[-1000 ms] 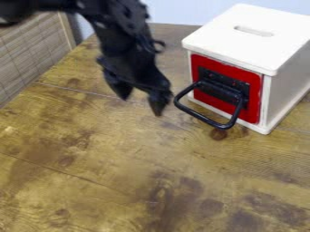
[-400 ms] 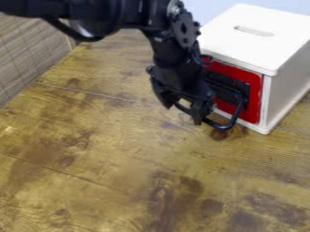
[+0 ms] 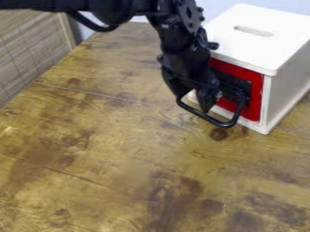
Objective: Close the drawer
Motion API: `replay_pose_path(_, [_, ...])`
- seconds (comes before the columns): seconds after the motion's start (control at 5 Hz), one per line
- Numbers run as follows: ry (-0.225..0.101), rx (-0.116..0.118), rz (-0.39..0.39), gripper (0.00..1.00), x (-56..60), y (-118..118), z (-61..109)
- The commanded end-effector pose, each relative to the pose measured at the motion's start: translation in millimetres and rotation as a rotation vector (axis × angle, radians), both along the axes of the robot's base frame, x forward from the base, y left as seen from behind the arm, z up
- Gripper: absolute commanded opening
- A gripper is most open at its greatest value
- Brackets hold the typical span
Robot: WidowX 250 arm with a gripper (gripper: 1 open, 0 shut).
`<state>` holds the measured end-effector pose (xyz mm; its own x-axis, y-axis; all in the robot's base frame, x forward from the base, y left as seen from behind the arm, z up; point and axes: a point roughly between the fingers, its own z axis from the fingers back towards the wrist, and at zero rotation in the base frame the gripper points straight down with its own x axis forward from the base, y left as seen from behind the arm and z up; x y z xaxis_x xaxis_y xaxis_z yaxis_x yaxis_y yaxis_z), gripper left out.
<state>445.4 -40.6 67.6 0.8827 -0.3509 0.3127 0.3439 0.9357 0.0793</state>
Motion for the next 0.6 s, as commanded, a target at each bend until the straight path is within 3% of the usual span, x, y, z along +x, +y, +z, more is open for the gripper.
replay_pose_path(0.0, [0.02, 0.004, 0.001, 0.0, 9.0, 12.5, -2.4])
replay_pose_path(0.2, [0.02, 0.001, 0.016, 1.0, 20.2, 17.1, -1.3])
replay_pose_path(0.4, [0.02, -0.003, -0.001, 1.0, 29.7, 24.6, -3.1])
